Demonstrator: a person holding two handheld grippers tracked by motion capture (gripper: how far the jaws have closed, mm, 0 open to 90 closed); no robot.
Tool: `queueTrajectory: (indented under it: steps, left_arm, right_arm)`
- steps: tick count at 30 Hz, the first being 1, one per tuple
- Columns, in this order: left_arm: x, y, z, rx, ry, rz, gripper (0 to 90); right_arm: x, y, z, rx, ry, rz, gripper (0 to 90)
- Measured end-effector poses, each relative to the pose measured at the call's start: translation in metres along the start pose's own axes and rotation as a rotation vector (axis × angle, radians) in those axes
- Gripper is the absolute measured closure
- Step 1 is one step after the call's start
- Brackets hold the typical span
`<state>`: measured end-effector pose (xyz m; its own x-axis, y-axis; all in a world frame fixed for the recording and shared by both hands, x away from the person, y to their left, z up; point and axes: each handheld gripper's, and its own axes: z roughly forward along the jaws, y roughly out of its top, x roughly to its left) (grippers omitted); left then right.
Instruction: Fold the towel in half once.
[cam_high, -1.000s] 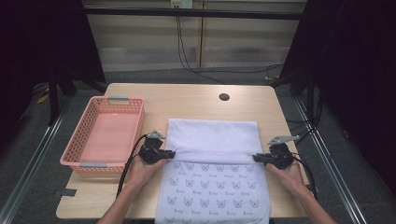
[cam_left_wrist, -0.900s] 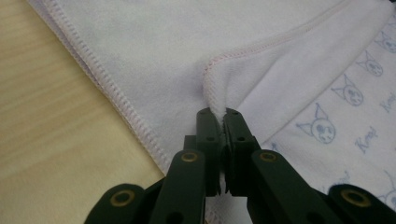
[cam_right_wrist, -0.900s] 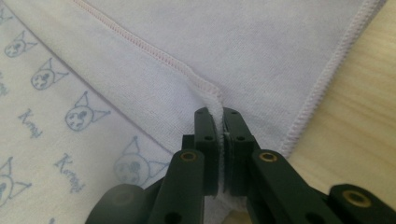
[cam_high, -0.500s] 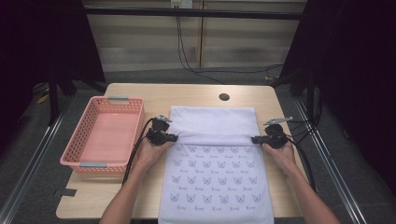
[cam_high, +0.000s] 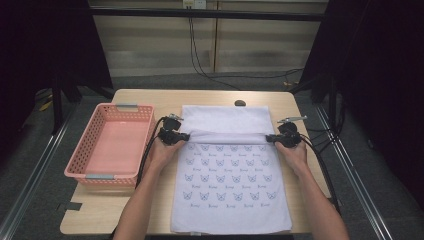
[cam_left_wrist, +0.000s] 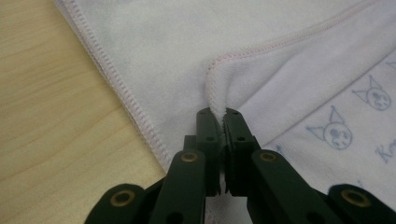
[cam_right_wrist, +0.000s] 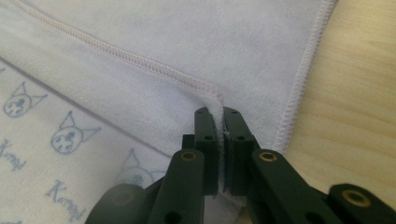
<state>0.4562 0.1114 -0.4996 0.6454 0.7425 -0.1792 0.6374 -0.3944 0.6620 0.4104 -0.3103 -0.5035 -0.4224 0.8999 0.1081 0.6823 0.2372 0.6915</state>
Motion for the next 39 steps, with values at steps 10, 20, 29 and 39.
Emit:
queueTrajectory:
  steps: [10, 20, 29, 39]
  left_arm:
    - [-0.016, 0.012, -0.049, -0.118, -0.098, 0.015, 87.1]
    - [-0.037, 0.017, -0.120, -0.263, -0.154, 0.076, 87.1]
    - [-0.060, 0.008, -0.177, -0.365, -0.215, 0.122, 87.1]
    - [-0.084, -0.032, -0.202, -0.379, -0.242, 0.183, 86.9]
  right_arm:
    - [-0.003, 0.010, -0.036, -0.136, 0.075, 0.016, 86.8]
    - [0.012, 0.023, -0.114, -0.296, 0.159, -0.024, 86.8]
    - [0.032, 0.022, -0.165, -0.365, 0.215, -0.076, 86.8]
    - [0.062, 0.002, -0.211, -0.380, 0.247, -0.158, 86.8]
